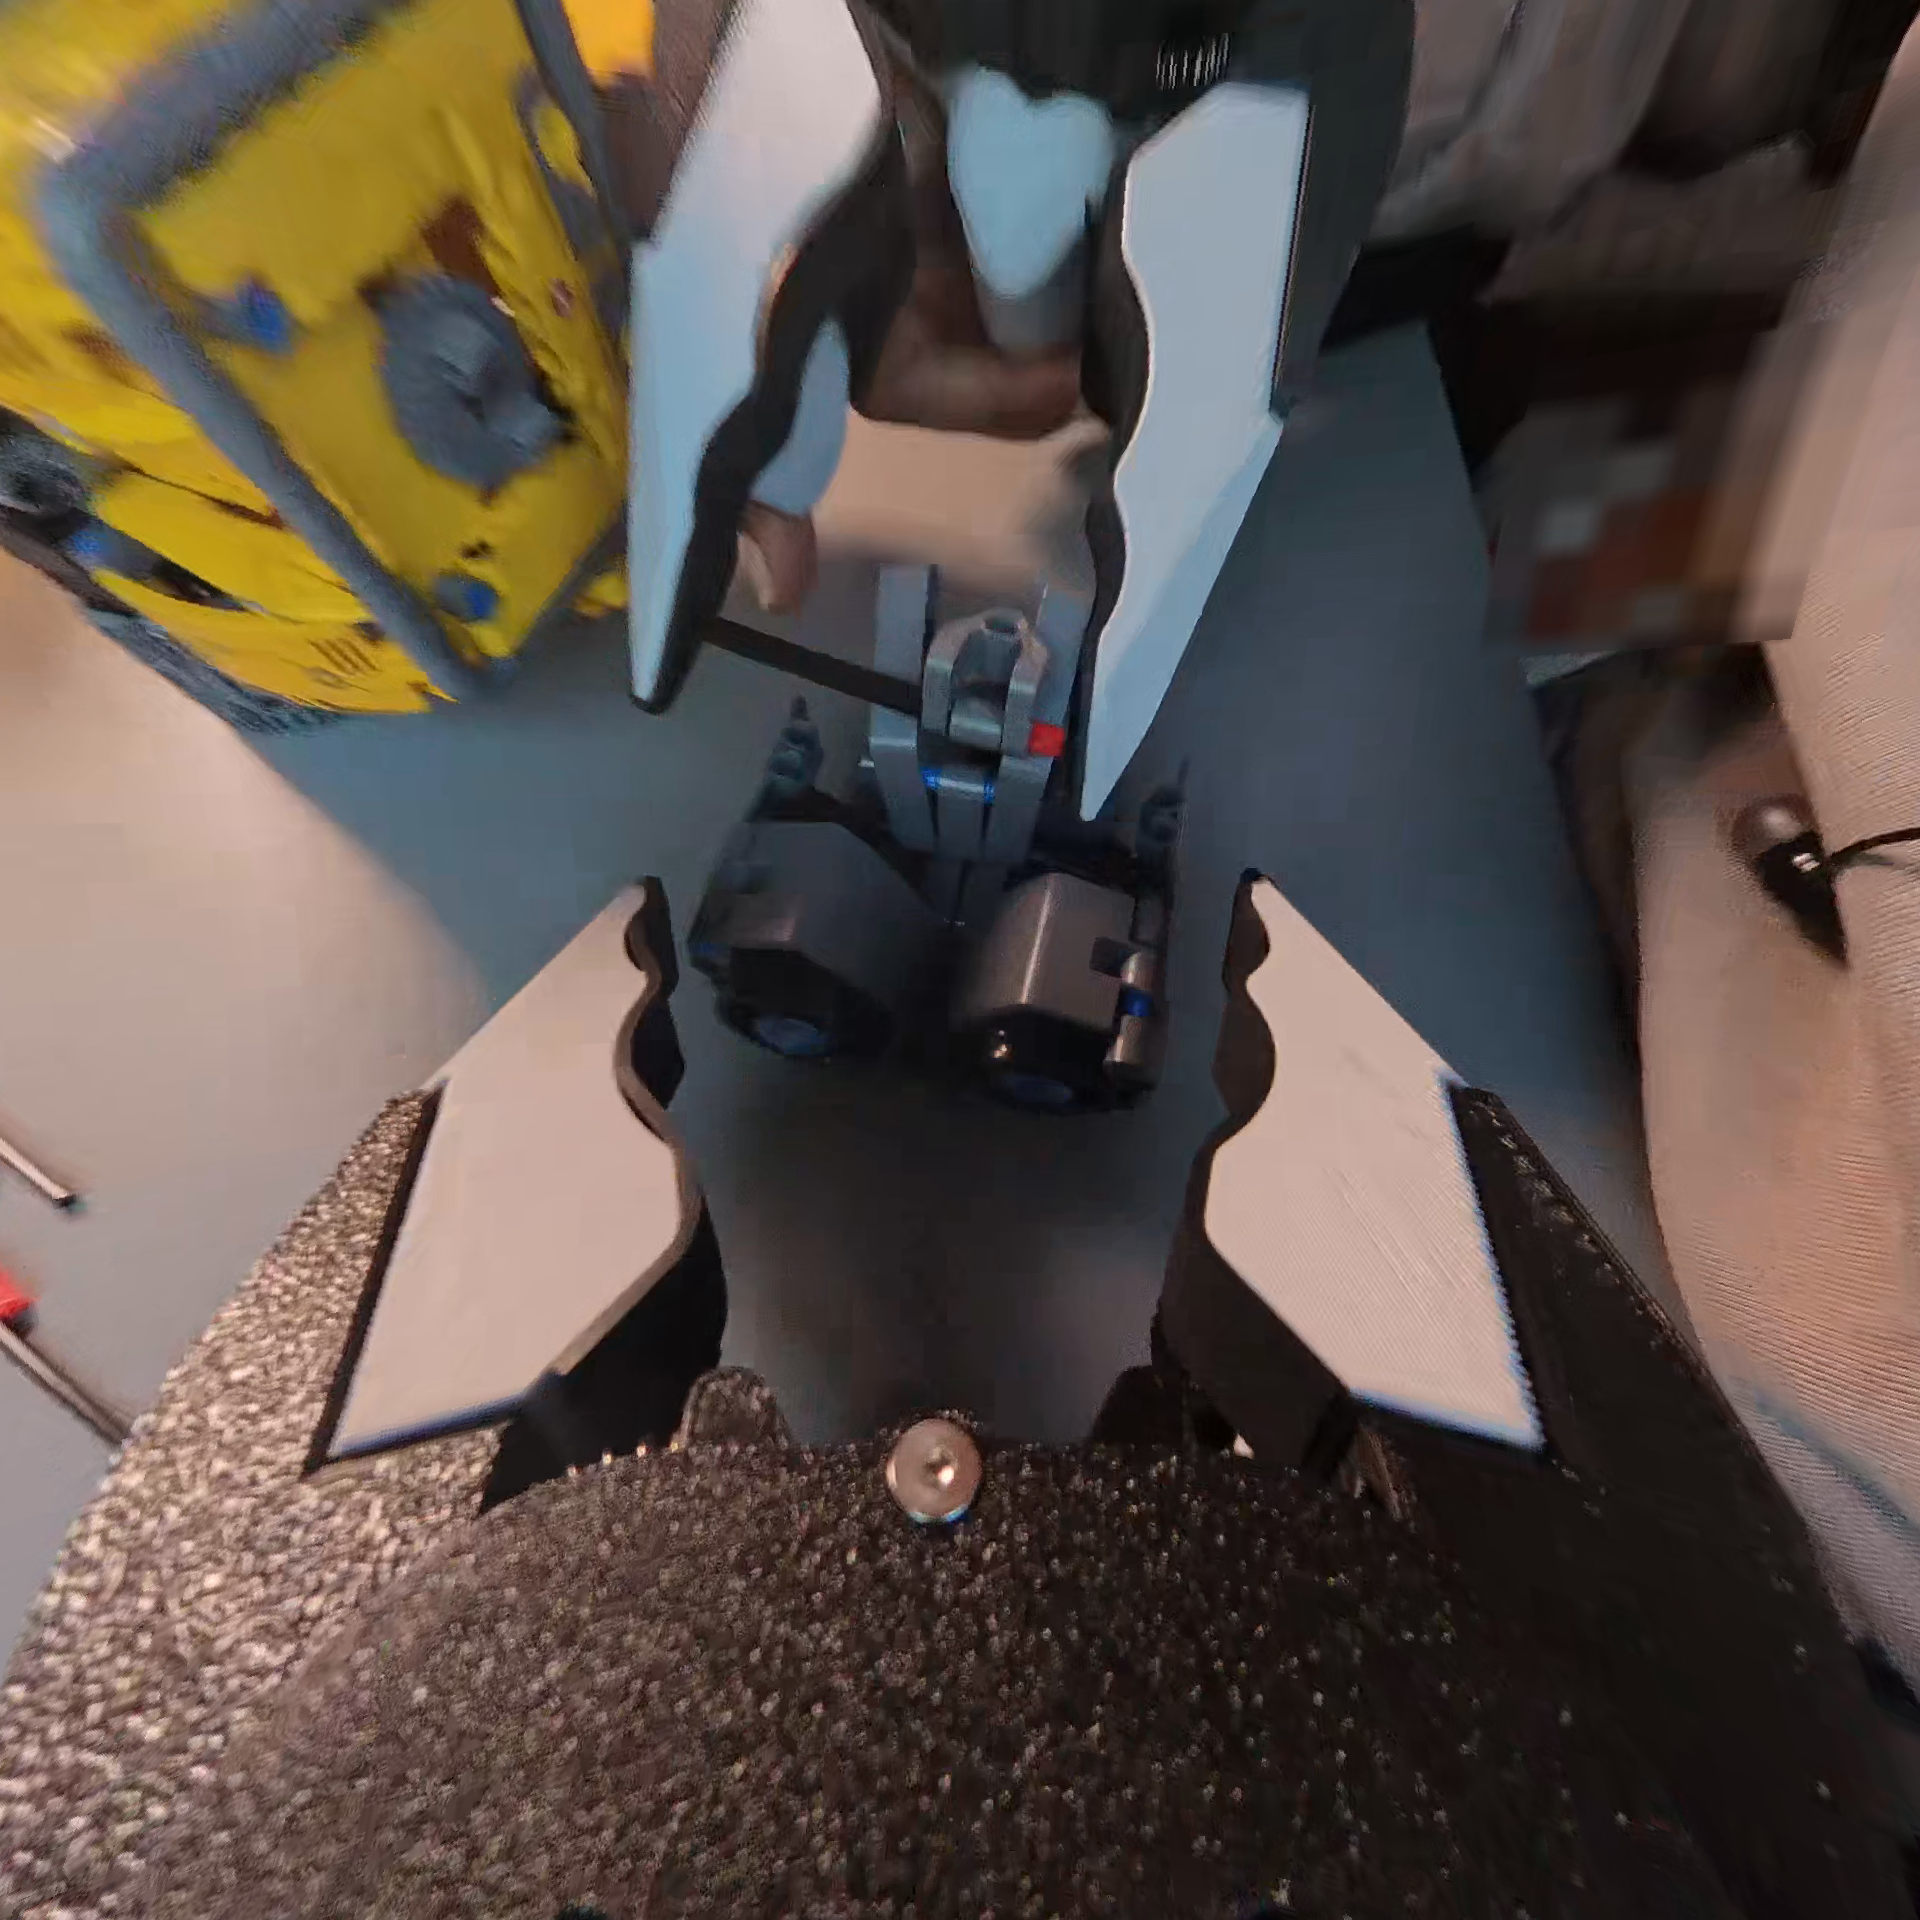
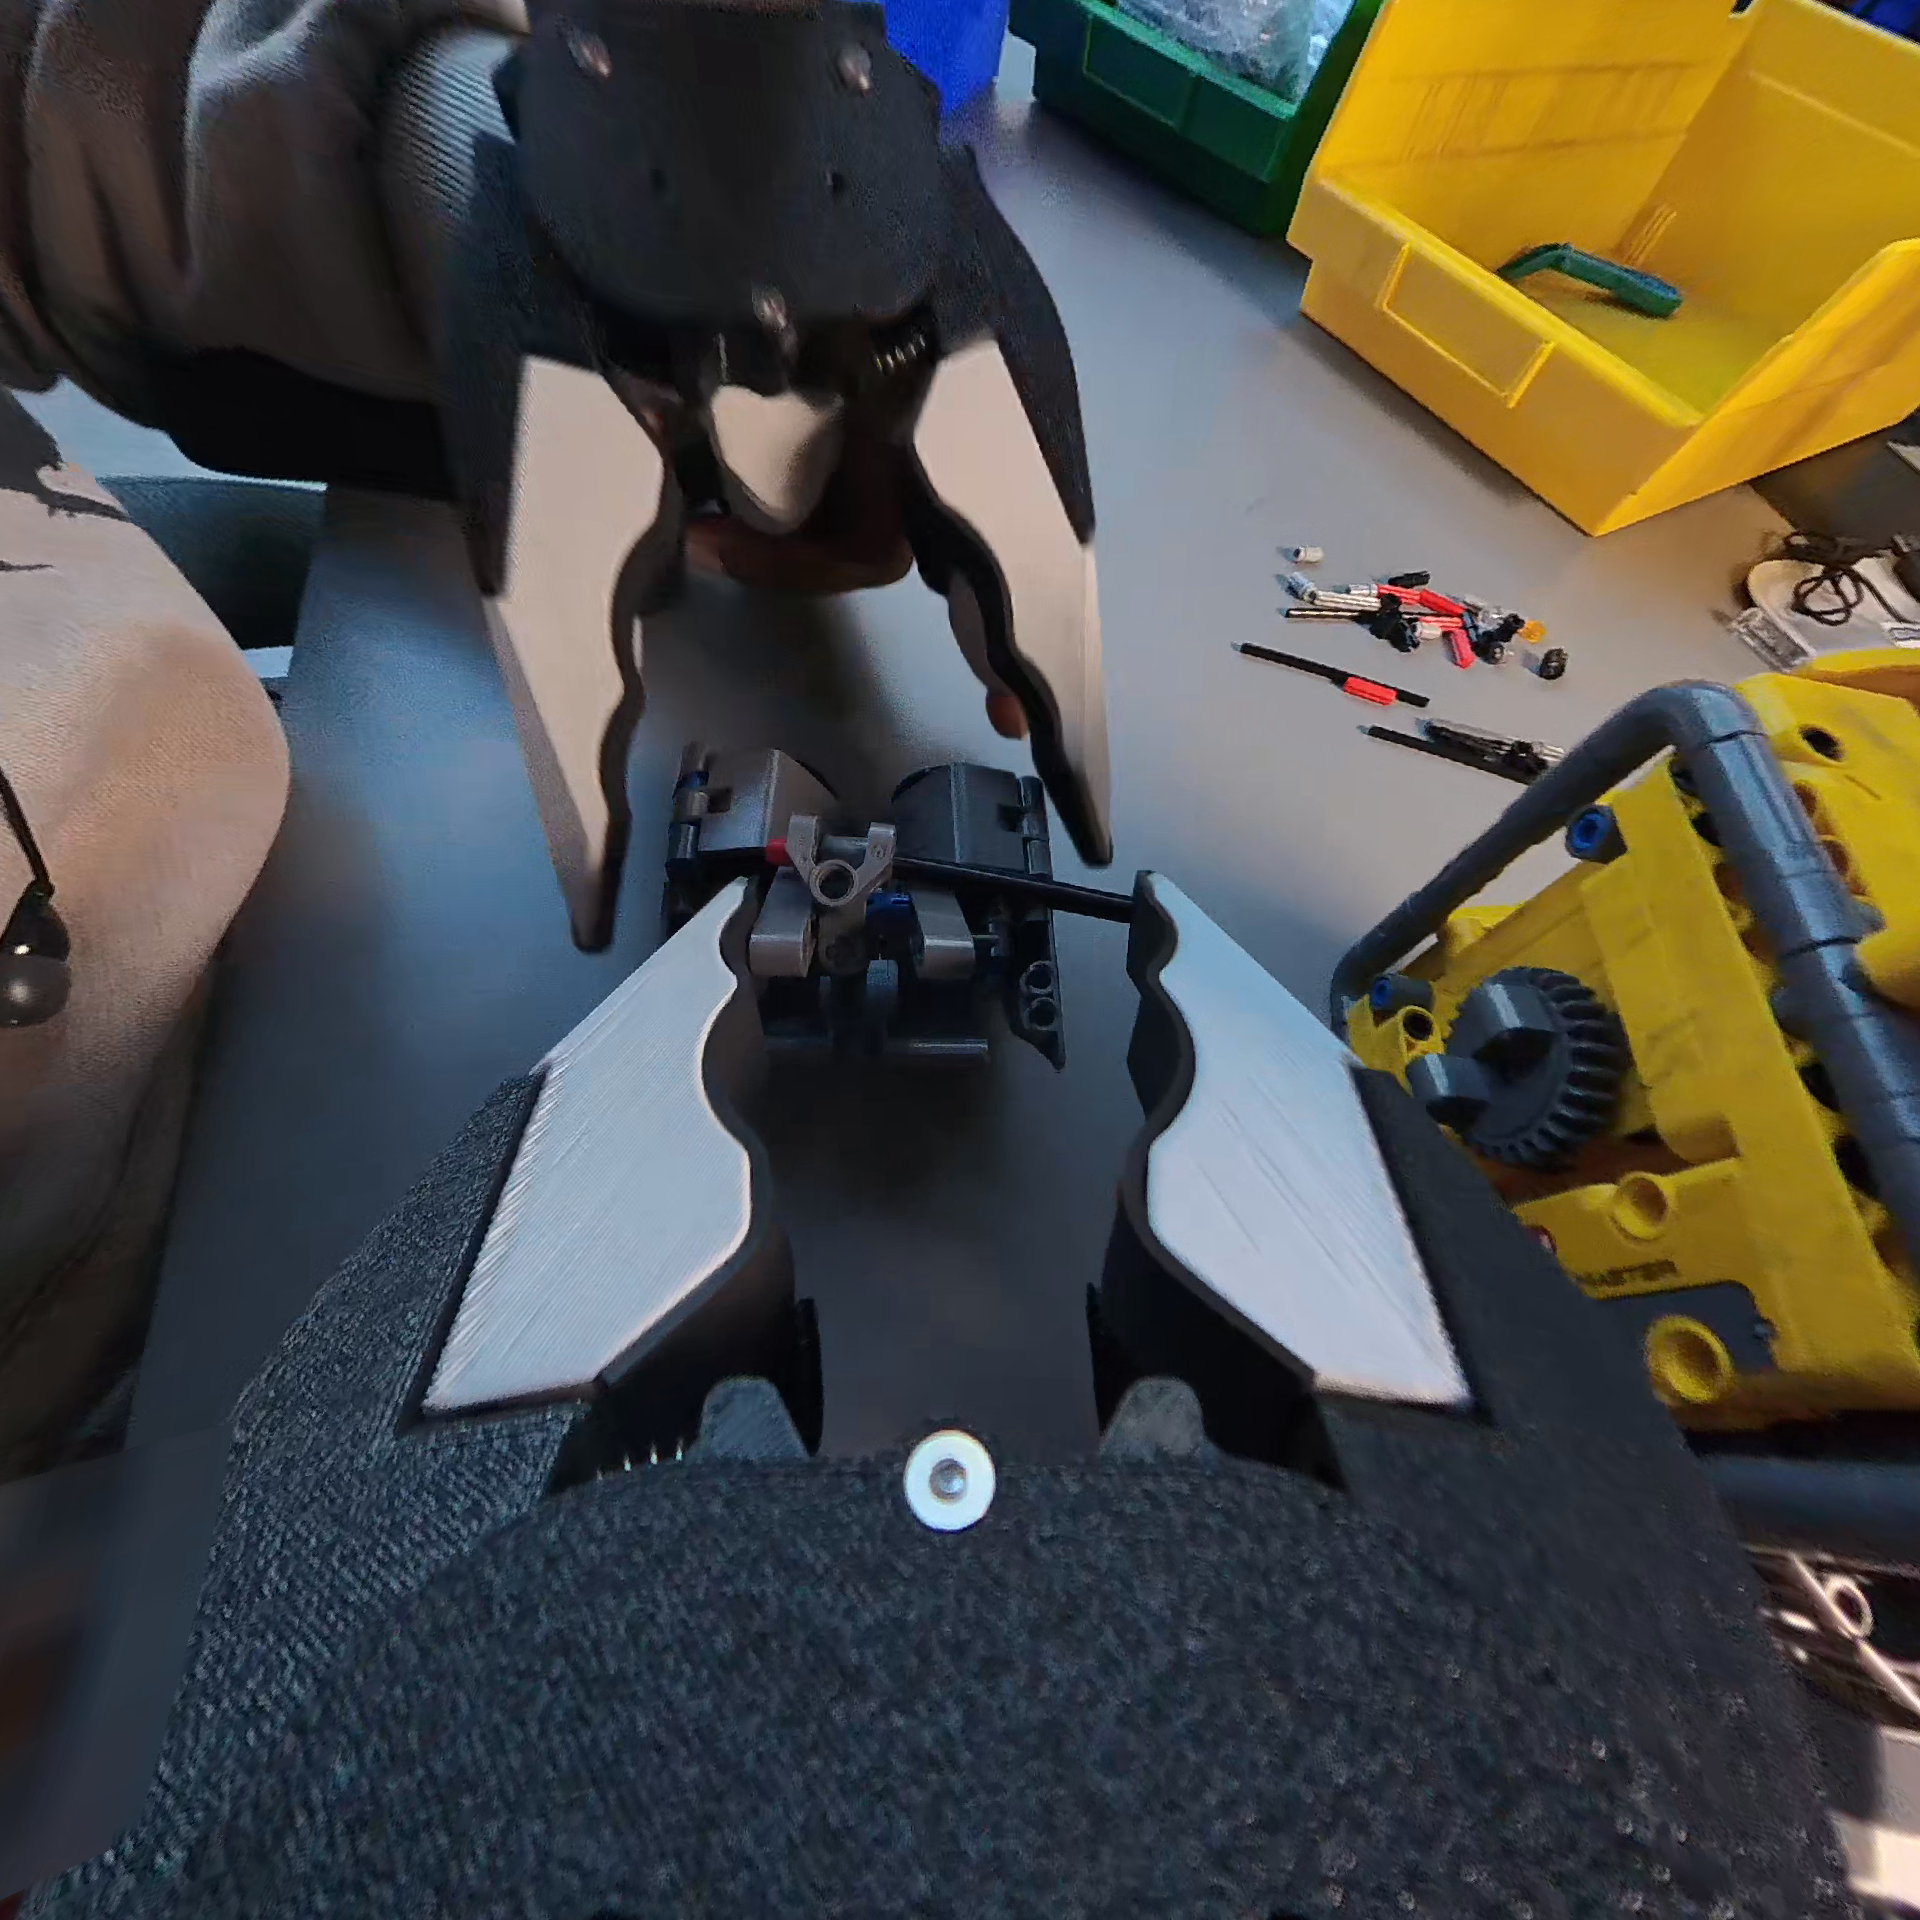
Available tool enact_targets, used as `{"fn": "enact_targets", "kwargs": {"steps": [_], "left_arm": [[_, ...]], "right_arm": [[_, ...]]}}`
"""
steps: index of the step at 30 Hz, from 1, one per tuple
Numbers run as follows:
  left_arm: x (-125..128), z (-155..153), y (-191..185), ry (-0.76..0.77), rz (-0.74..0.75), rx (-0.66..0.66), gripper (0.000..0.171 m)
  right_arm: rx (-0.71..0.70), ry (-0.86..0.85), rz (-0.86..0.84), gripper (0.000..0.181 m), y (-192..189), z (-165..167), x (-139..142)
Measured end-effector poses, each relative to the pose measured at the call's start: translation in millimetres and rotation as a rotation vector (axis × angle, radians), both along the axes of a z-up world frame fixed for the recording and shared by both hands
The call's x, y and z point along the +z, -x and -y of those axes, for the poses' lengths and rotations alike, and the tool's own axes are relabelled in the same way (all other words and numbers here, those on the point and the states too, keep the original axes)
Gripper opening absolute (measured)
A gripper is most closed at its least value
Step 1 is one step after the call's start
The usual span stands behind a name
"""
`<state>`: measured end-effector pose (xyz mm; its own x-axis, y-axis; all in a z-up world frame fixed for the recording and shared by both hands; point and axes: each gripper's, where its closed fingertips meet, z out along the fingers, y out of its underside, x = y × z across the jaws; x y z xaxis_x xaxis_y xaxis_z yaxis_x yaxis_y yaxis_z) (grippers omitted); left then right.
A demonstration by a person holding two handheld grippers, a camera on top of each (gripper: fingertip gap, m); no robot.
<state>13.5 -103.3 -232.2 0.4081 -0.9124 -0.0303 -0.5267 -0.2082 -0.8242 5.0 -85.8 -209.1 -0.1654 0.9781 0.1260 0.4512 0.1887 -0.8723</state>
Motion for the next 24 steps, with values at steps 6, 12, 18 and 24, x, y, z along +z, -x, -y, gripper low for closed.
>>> {"fn": "enact_targets", "kwargs": {"steps": [6,12,18,24], "left_arm": [[-16,1,-5,0.038,-0.077,-0.069,0.099],[-18,3,-7,0.101,-0.071,-0.087,0.099],[-19,7,-9,0.138,-0.068,-0.107,0.099],[-18,9,-10,0.137,-0.068,-0.113,0.099]], "right_arm": [[0.052,0.022,-0.018,0.071,2,8,1],[0.056,-0.003,-0.04,0.069,4,10,6],[0.077,-0.005,-0.051,0.068,4,13,7],[0.063,-0.017,-0.066,0.07,2,13,8]]}}
